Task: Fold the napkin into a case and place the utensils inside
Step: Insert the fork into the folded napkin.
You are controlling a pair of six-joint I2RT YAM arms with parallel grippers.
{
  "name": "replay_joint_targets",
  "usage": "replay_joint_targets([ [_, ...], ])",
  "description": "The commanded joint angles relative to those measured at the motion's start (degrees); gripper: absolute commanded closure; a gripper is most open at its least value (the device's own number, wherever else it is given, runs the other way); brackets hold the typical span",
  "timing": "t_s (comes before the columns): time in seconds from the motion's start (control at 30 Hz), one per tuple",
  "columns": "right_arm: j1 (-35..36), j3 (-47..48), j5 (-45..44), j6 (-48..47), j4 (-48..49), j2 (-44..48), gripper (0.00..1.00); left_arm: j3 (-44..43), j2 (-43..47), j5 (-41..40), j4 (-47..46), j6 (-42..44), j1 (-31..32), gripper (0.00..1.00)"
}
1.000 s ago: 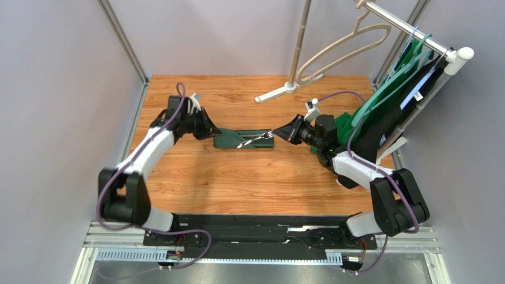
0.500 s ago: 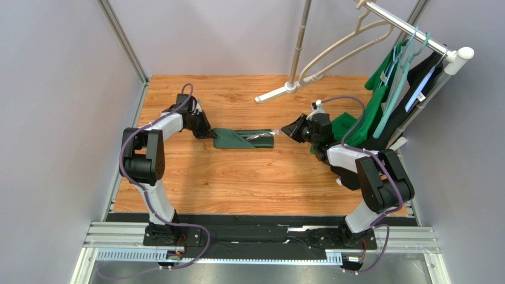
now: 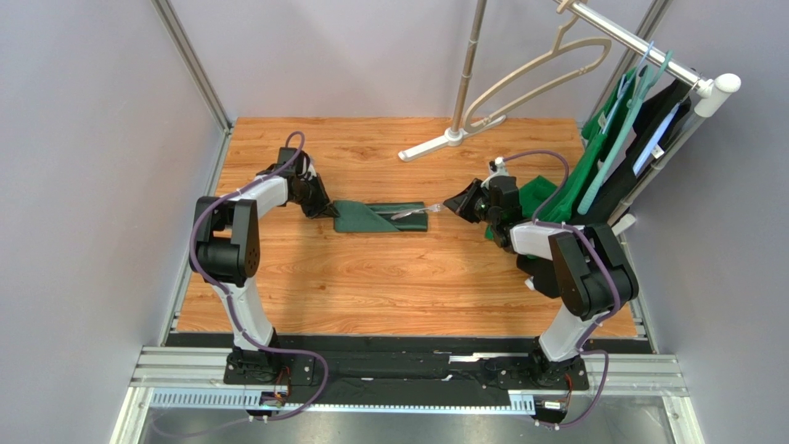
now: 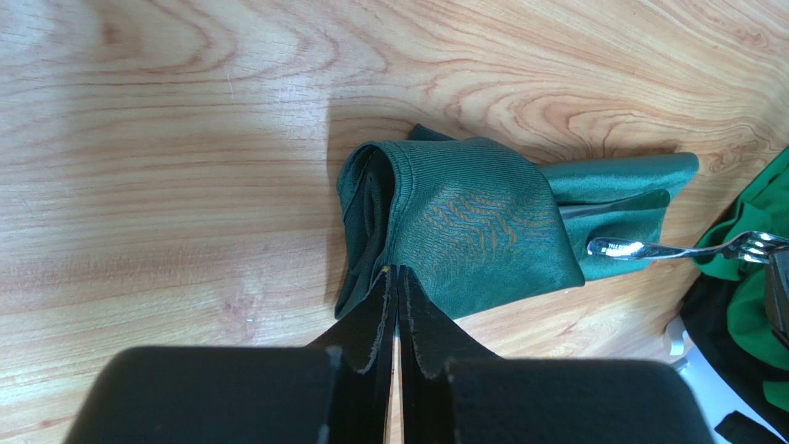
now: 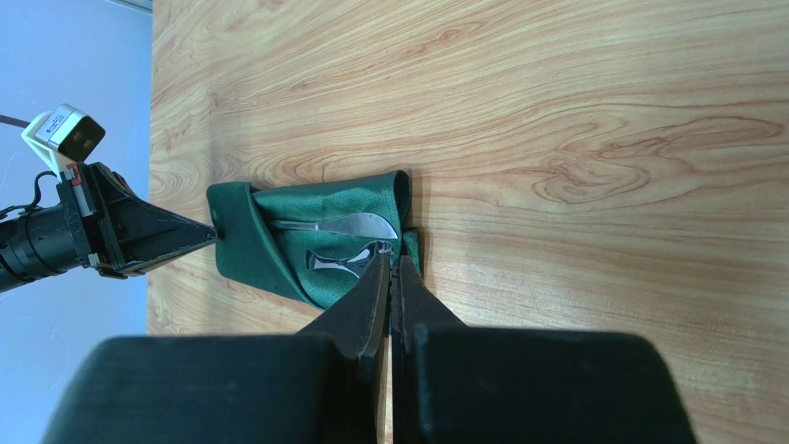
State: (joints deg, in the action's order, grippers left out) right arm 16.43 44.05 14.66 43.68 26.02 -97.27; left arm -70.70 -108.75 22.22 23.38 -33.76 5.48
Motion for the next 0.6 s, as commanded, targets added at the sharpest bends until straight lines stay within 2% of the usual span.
replay_joint_targets([
  [0.0, -0.08, 2.27, 1.78, -0.53, 4.21, -1.25, 1.0, -0.84, 0.29, -1.3, -0.26, 0.71, -0.38, 0.94],
  [0.3, 0.45, 1.48, 2.75, 4.04, 8.59, -3.97, 1.0, -5.85, -3.04, -0.87, 6.94, -1.48, -0.38, 1.0],
  [0.57, 2.29, 0.24, 1.43, 12.29, 13.27, -8.1, 1.0, -8.49, -4.72, -1.04, 10.37, -1.49, 0.41, 1.0],
])
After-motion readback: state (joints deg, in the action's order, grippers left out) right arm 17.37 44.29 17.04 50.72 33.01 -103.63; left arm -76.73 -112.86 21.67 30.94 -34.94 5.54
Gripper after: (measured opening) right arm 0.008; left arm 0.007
